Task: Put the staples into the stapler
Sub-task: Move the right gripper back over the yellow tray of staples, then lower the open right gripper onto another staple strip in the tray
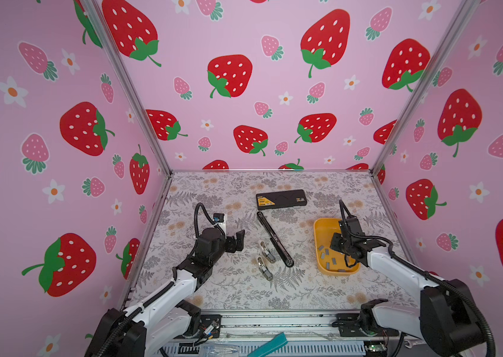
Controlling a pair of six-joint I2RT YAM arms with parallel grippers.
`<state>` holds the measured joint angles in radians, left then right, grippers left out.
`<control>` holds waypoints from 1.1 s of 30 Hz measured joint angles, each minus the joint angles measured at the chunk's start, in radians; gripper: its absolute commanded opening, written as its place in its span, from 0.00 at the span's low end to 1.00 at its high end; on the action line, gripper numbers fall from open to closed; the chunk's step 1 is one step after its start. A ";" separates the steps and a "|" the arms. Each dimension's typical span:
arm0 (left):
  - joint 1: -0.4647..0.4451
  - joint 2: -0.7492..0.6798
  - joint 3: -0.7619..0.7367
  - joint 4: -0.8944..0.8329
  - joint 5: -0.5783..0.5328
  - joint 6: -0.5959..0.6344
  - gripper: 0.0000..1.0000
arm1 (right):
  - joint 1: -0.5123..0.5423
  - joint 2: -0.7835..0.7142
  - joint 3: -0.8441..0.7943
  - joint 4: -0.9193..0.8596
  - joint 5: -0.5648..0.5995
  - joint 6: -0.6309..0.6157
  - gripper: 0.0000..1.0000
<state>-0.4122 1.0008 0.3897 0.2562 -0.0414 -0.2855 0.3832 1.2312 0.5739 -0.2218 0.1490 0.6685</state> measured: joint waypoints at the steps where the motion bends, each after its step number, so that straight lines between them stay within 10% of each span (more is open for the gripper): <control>1: 0.000 0.000 0.000 0.000 0.000 0.000 0.99 | 0.000 0.004 -0.005 0.013 -0.020 -0.001 0.29; 17: 0.000 0.021 0.000 -0.008 -0.003 0.000 0.99 | 0.110 0.082 -0.011 0.064 -0.070 -0.014 0.44; 33: 0.000 0.010 0.000 -0.014 -0.001 0.000 0.99 | 0.187 0.186 0.040 0.048 0.060 0.016 0.37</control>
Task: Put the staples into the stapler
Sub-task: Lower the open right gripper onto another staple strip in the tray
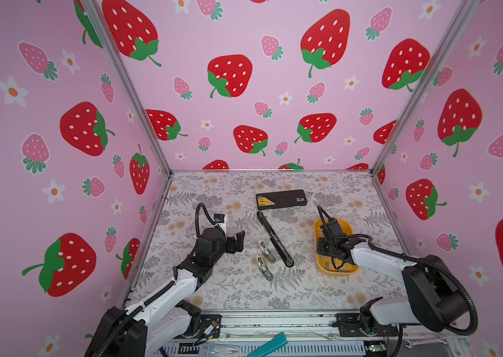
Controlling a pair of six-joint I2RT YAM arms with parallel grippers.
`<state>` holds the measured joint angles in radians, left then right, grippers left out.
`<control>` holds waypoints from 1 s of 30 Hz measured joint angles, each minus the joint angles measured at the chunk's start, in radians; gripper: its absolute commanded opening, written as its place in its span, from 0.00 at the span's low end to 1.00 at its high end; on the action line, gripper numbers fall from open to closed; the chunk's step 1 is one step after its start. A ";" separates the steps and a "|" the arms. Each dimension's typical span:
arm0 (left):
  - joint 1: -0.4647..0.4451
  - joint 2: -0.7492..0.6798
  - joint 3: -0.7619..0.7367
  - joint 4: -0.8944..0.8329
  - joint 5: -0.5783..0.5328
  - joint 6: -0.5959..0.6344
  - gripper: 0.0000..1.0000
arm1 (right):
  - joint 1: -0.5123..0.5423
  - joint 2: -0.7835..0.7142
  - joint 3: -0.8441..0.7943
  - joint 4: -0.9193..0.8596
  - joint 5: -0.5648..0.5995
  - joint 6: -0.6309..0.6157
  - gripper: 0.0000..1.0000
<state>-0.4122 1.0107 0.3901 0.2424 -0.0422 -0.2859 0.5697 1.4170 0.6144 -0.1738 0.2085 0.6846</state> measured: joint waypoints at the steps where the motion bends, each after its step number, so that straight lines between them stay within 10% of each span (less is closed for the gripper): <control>1: 0.000 0.000 0.000 0.000 0.000 0.000 0.99 | 0.001 0.010 0.003 -0.002 0.010 0.001 0.35; 30: 0.000 -0.001 0.000 0.000 -0.001 0.000 0.99 | 0.024 0.025 0.005 -0.031 0.092 0.003 0.16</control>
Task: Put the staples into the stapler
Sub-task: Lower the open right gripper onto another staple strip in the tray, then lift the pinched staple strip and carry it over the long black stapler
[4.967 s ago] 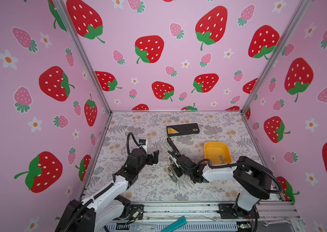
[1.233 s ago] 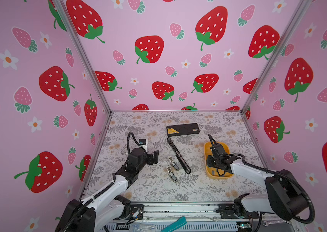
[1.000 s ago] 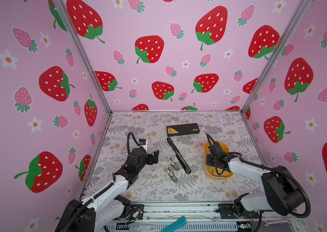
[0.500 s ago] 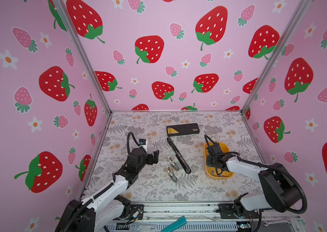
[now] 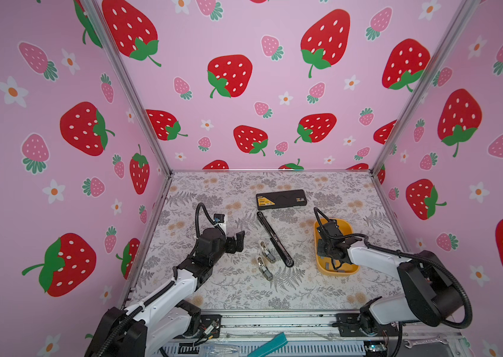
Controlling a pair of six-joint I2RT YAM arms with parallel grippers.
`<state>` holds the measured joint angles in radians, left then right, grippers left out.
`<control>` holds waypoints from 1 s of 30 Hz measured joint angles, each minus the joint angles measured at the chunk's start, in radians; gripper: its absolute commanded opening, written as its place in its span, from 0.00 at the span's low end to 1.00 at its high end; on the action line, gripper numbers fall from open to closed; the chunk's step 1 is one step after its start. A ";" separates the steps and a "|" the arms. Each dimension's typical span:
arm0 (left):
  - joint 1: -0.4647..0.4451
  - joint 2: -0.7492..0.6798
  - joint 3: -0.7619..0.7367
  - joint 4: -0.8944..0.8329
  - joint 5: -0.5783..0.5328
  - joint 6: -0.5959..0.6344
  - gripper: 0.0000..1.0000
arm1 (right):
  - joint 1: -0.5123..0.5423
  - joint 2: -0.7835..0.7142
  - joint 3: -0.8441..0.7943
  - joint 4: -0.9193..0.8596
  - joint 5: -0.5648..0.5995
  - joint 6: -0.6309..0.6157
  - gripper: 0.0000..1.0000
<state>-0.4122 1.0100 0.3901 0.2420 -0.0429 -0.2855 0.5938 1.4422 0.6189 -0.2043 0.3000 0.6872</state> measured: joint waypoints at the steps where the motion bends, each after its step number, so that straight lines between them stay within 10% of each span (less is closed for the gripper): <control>1: 0.000 0.000 0.000 0.000 0.000 0.000 0.99 | 0.000 0.002 0.000 0.002 0.000 0.000 0.16; 17: 0.000 0.000 0.000 -0.001 0.000 0.000 0.99 | 0.004 0.006 0.030 0.005 0.004 -0.043 0.13; 30: 0.000 0.011 0.008 0.001 0.029 0.000 0.99 | 0.031 -0.279 0.031 0.015 -0.013 -0.175 0.11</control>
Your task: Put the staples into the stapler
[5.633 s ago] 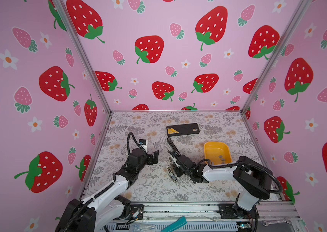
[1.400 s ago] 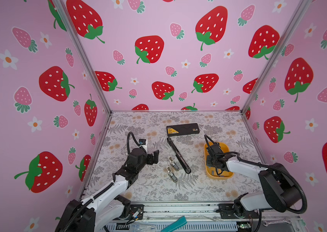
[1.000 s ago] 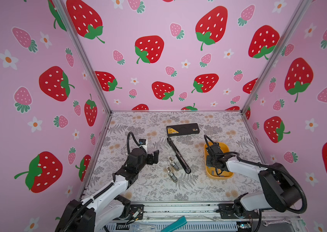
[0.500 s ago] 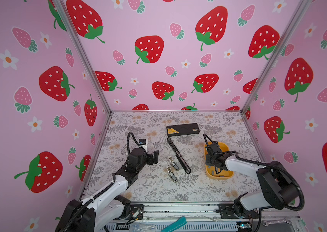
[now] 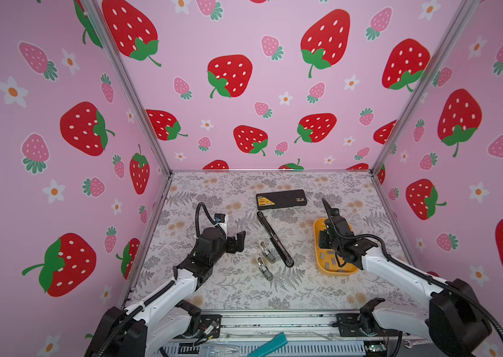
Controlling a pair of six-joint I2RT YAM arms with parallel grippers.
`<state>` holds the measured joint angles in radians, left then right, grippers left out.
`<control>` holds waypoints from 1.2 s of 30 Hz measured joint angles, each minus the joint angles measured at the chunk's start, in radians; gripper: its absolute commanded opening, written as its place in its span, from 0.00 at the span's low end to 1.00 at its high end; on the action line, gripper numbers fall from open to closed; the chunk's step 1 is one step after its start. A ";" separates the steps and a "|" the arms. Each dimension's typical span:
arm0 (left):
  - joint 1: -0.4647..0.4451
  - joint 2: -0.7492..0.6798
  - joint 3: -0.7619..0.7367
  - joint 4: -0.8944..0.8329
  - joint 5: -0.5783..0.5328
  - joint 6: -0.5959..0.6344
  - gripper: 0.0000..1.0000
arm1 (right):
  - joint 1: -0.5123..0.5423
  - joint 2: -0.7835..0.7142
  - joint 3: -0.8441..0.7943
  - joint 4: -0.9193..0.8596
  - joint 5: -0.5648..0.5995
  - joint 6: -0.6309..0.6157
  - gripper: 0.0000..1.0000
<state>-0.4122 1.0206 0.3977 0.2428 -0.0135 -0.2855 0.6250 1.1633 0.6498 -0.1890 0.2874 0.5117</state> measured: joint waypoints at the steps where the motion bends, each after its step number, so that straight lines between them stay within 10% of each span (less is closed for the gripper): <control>1: 0.000 0.004 0.002 0.000 0.005 0.000 0.99 | 0.010 -0.024 0.000 0.009 -0.008 -0.014 0.12; 18: 0.000 0.048 0.020 0.007 0.078 0.000 0.99 | 0.300 0.067 0.000 0.249 -0.137 -0.201 0.12; 36: 0.000 0.061 0.028 0.012 0.103 0.001 0.99 | 0.320 0.255 0.000 0.369 -0.197 -0.222 0.11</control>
<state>-0.4122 1.0821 0.4255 0.2550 0.0898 -0.2844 0.9451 1.4185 0.6498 0.1799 0.0906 0.2897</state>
